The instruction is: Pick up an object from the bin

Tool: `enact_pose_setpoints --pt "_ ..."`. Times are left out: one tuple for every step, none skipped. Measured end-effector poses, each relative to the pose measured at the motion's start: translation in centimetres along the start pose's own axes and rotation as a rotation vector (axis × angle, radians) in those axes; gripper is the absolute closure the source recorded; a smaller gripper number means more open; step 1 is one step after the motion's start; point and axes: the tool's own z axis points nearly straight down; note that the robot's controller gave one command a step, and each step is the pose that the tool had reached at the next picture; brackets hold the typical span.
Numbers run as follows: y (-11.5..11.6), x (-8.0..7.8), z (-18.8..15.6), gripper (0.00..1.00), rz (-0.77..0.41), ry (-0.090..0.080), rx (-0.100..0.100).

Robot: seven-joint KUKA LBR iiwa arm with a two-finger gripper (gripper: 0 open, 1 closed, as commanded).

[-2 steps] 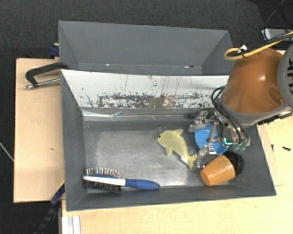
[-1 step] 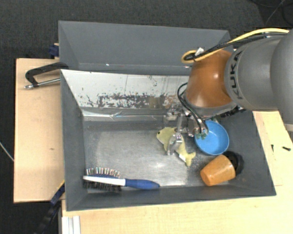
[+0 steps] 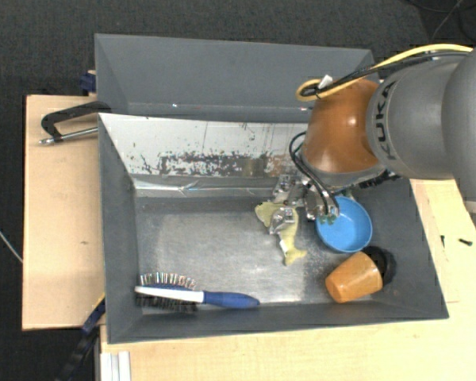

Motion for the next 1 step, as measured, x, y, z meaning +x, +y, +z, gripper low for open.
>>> enact_pose_setpoints --pt "-0.92 -1.28 -12.97 1.00 -0.094 0.007 0.001"
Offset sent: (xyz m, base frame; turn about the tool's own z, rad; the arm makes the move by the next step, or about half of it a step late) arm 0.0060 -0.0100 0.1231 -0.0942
